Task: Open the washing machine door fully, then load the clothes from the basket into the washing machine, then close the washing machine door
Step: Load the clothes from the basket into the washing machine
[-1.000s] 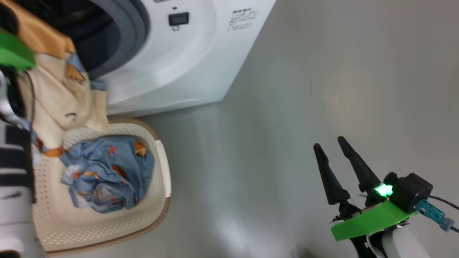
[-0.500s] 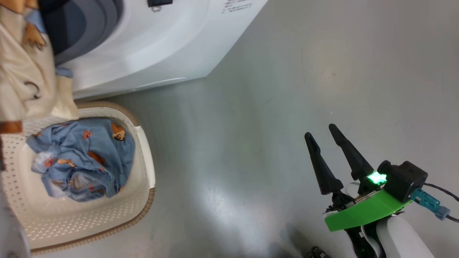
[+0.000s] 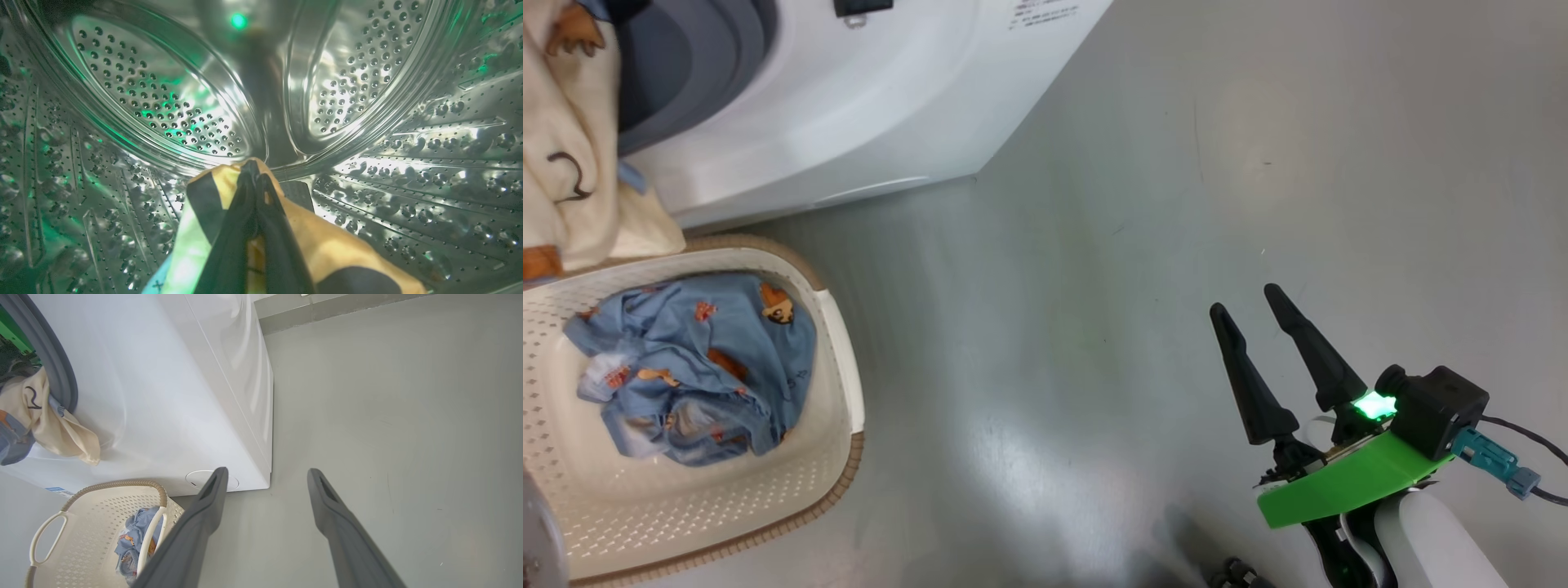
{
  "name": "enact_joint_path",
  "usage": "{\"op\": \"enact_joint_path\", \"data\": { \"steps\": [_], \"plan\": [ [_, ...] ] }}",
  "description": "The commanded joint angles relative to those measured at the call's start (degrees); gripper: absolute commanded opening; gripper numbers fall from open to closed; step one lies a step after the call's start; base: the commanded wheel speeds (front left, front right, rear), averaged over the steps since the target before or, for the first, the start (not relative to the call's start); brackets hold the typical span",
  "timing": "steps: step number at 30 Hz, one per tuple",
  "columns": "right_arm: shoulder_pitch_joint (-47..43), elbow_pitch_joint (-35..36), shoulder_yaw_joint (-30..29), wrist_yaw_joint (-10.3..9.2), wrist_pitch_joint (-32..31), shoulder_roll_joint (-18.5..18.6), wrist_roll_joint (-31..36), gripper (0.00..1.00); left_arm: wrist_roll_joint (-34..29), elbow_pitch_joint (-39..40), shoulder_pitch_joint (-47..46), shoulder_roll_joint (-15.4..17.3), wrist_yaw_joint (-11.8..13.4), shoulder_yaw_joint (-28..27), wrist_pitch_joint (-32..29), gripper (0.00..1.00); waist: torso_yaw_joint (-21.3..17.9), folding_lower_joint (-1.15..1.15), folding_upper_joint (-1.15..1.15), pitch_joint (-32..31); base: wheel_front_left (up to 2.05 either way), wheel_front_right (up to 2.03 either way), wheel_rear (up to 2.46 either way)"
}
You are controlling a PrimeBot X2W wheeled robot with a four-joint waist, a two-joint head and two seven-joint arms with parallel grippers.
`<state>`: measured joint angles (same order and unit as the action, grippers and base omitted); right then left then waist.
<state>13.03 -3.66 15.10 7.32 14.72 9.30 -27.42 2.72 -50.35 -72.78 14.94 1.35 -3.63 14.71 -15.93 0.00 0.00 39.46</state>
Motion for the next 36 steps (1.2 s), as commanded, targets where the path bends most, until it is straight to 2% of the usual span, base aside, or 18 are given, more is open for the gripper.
{"op": "enact_joint_path", "data": {
  "steps": [1,2,3,12,23,30,36],
  "plan": [
    [-0.9,0.9,0.9,0.17,0.3,0.4,-0.8,1.0,-0.5,0.5,0.2,2.6,0.6,-0.5,0.3,0.83,0.2,0.0,0.0,-0.4,0.0,0.0,0.0],
    [-0.9,0.9,0.9,0.17,0.3,0.4,-0.8,1.0,-0.6,-0.2,0.3,2.6,0.9,-0.4,0.3,0.98,0.3,0.0,0.0,-0.5,0.0,0.0,0.0],
    [-0.9,0.9,0.8,0.17,0.3,0.5,-0.8,1.0,-0.6,-0.9,0.4,2.5,1.1,-0.3,0.3,1.0,0.5,0.0,0.0,-0.7,0.0,0.0,0.0],
    [-1.3,0.9,0.0,0.17,0.3,0.9,-0.6,1.0,0.9,-4.9,0.5,1.6,1.9,-0.8,0.3,1.0,1.7,0.0,0.0,-2.6,0.0,0.0,0.0],
    [-2.6,0.7,-1.0,0.17,0.3,0.9,-0.3,1.0,1.1,-6.2,3.2,-1.4,3.9,0.2,0.3,1.0,4.0,0.0,0.0,-5.8,0.0,0.0,0.0],
    [-3.9,1.0,-2.3,0.17,0.3,1.3,0.2,1.0,1.8,-3.1,7.1,-4.7,4.8,0.6,0.3,1.0,6.8,0.0,0.0,-8.4,0.0,0.0,0.0],
    [-4.6,1.3,-3.6,0.17,0.3,2.0,0.9,1.0,3.0,4.9,13.4,-8.2,4.7,0.5,0.3,1.0,9.9,0.0,0.0,-10.2,0.0,0.0,0.0]
  ]
}}
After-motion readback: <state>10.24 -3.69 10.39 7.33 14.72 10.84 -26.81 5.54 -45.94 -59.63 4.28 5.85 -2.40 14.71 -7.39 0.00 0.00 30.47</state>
